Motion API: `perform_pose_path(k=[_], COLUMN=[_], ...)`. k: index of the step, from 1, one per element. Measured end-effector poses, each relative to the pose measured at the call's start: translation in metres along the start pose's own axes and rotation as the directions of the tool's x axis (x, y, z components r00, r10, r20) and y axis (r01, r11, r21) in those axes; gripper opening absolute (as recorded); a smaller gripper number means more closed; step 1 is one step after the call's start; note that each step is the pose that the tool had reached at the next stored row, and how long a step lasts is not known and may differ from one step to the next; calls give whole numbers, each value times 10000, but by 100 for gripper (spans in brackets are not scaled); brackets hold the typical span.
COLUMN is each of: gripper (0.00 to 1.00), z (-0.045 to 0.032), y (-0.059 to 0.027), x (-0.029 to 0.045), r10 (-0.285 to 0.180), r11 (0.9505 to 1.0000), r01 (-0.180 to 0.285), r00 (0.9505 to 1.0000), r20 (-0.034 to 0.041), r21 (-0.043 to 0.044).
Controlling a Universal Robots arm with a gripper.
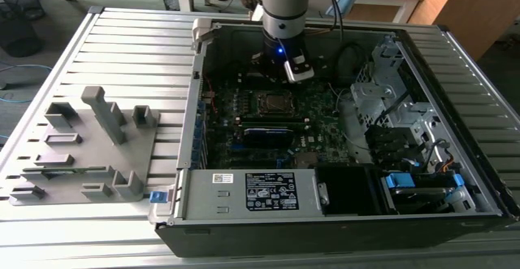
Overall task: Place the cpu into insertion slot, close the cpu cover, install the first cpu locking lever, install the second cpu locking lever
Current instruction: 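Install the first cpu locking lever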
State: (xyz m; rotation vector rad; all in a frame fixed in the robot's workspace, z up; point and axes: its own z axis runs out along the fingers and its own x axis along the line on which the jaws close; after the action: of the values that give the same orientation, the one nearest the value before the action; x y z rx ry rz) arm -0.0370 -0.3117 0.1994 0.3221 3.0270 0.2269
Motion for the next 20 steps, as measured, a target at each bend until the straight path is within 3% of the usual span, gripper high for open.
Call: perform_pose_path(k=[9,20], gripper=[11,11], z=[4,9], y=[-3,-7], x=[-65,-82], r10=[11,25], r11=[10000,10000], r01=[-12,-25], r00=[10000,10000], r20=[-55,-56], r21=[-40,-43])
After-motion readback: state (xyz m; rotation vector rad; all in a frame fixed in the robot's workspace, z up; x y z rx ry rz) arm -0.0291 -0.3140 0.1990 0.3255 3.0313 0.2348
